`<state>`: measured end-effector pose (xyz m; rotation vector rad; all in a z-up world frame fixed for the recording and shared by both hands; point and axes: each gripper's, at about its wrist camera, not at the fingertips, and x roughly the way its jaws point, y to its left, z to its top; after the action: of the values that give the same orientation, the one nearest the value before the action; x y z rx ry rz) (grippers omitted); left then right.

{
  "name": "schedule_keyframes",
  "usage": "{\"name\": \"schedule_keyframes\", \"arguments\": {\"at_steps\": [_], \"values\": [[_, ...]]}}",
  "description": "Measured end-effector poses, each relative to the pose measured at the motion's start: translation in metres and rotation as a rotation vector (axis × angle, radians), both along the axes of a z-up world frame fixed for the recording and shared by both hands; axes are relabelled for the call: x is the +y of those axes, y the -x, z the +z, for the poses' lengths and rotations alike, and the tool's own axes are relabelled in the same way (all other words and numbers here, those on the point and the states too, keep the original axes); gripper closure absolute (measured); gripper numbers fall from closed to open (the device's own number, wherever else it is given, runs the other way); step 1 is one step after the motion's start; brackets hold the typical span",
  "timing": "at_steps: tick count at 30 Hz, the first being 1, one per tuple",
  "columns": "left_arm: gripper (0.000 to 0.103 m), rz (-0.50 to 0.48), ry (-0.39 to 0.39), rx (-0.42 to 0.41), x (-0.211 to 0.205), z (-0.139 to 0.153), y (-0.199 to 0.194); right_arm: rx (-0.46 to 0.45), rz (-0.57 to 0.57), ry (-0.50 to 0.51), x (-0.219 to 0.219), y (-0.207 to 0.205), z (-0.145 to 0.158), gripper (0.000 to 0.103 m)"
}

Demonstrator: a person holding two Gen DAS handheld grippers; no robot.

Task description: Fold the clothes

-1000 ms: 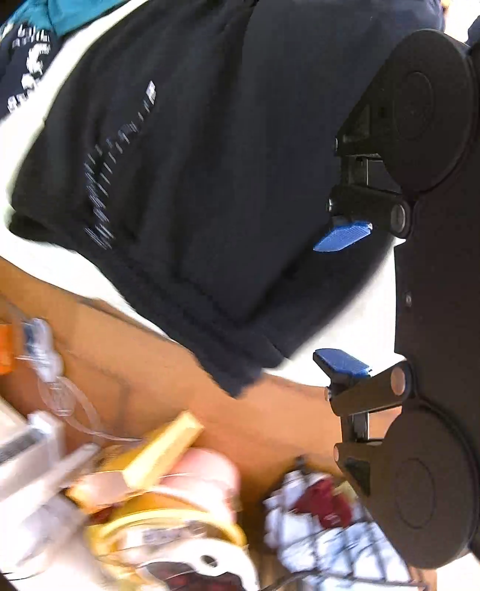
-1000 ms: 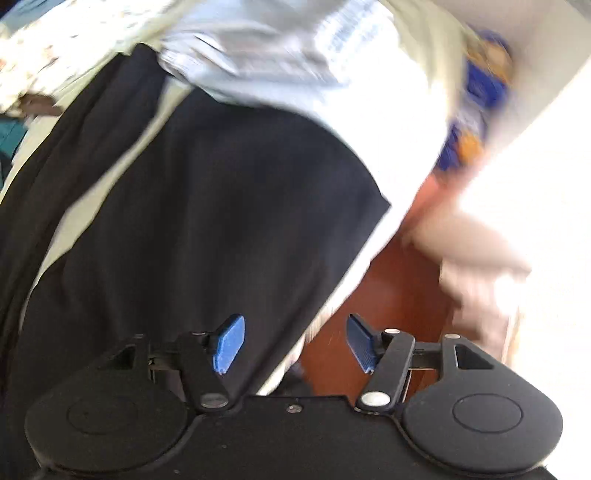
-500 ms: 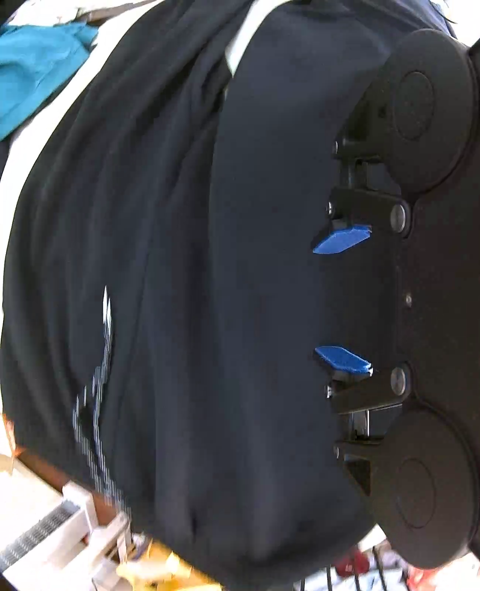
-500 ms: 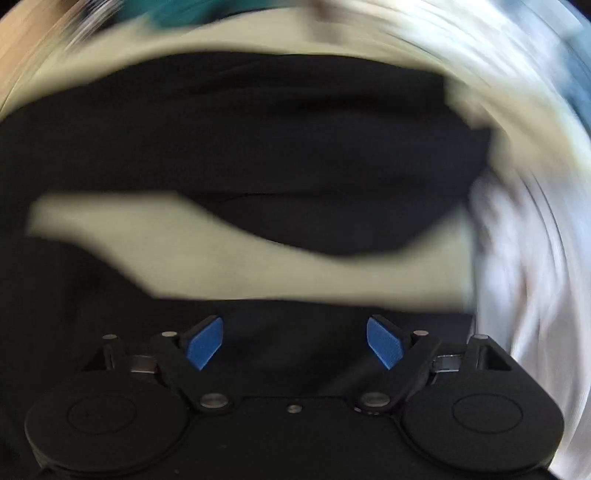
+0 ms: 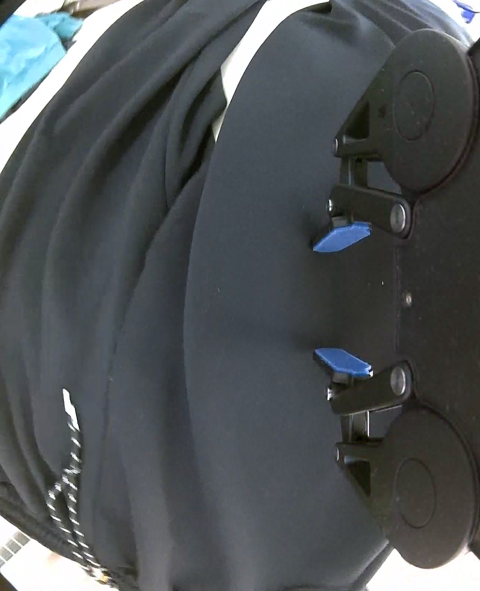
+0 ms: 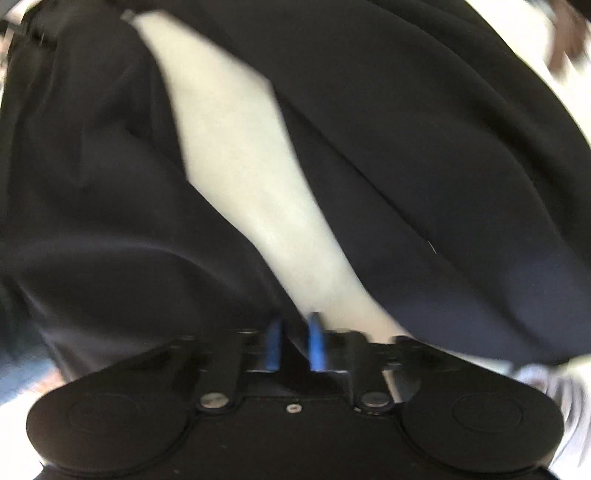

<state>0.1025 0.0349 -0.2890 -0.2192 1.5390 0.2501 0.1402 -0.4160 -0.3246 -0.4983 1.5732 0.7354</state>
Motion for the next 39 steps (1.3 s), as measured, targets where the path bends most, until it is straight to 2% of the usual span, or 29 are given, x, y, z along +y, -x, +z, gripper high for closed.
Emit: {"name": "schedule_keyframes", "arguments": {"at_steps": [4,11,12,13,15,16,17,18,19,20,21,22,25,27,29,31,32,33,34,35,38,39], "values": [[0.039,0.061,-0.011,0.025,0.007,-0.005,0.003,0.000,-0.104,-0.028,-0.024,0.020,0.011,0.100],[0.039,-0.002,-0.045,0.038,-0.003,-0.009,-0.012,-0.034,-0.229,0.010,-0.044,0.057,0.007,0.100],[0.039,-0.011,-0.052,0.037,-0.005,-0.009,-0.015,-0.051,-0.220,0.020,-0.042,0.059,0.008,0.097],[0.039,-0.015,-0.056,0.033,-0.005,-0.008,-0.017,-0.070,-0.210,0.029,-0.040,0.062,0.009,0.091],[0.039,-0.016,-0.040,-0.003,-0.007,-0.002,-0.024,-0.093,-0.198,0.034,-0.034,0.065,0.015,0.071],[0.039,-0.015,-0.032,-0.015,-0.008,-0.001,-0.026,-0.101,-0.232,0.029,-0.039,0.062,0.022,0.054],[0.037,-0.012,-0.021,-0.051,-0.009,0.004,-0.030,-0.109,-0.272,0.019,-0.044,0.058,0.030,0.047],[0.032,-0.008,-0.009,-0.091,-0.010,0.008,-0.034,-0.123,-0.350,-0.015,-0.052,0.052,0.038,0.044],[0.029,-0.003,0.000,-0.117,-0.010,0.011,-0.037,-0.137,-0.427,-0.050,-0.060,0.045,0.046,0.032],[0.026,0.014,0.017,-0.154,-0.009,0.013,-0.042,-0.151,-0.511,-0.086,-0.069,0.038,0.053,0.013],[0.025,0.051,0.048,-0.200,-0.007,0.016,-0.047,-0.160,-0.630,-0.132,-0.078,0.031,0.057,0.006],[0.025,0.098,0.090,-0.229,-0.005,0.017,-0.052,-0.168,-0.749,-0.176,-0.087,0.025,0.059,0.003],[0.024,0.203,0.192,-0.271,0.000,0.015,-0.066,-0.170,-1.122,-0.277,-0.121,0.021,0.046,0.006],[0.024,0.255,0.248,-0.286,0.003,0.010,-0.075,-0.157,-1.319,-0.308,-0.145,0.021,0.032,0.023],[0.024,0.270,0.281,-0.291,0.005,0.000,-0.086,-0.137,-1.469,-0.310,-0.165,0.025,0.015,0.064],[0.027,0.279,0.312,-0.283,0.002,-0.001,-0.088,-0.138,-1.602,-0.328,-0.154,0.049,0.006,0.066],[0.030,0.283,0.333,-0.278,0.002,-0.005,-0.090,-0.140,-1.644,-0.339,-0.146,0.059,0.005,0.069],[0.034,0.303,0.356,-0.266,0.004,-0.012,-0.095,-0.147,-1.667,-0.337,-0.131,0.073,0.010,0.075],[0.038,0.321,0.360,-0.261,0.007,-0.012,-0.095,-0.155,-1.691,-0.335,-0.117,0.086,0.015,0.090],[0.044,0.337,0.360,-0.268,0.005,-0.013,-0.096,-0.163,-1.712,-0.335,-0.104,0.095,0.019,0.092],[0.049,0.385,0.370,-0.287,0.002,-0.012,-0.097,-0.205,-1.723,-0.381,-0.085,0.058,0.019,0.096],[0.061,0.393,0.374,-0.287,0.003,-0.011,-0.099,-0.229,-1.721,-0.407,-0.079,0.052,0.024,0.096]]}}
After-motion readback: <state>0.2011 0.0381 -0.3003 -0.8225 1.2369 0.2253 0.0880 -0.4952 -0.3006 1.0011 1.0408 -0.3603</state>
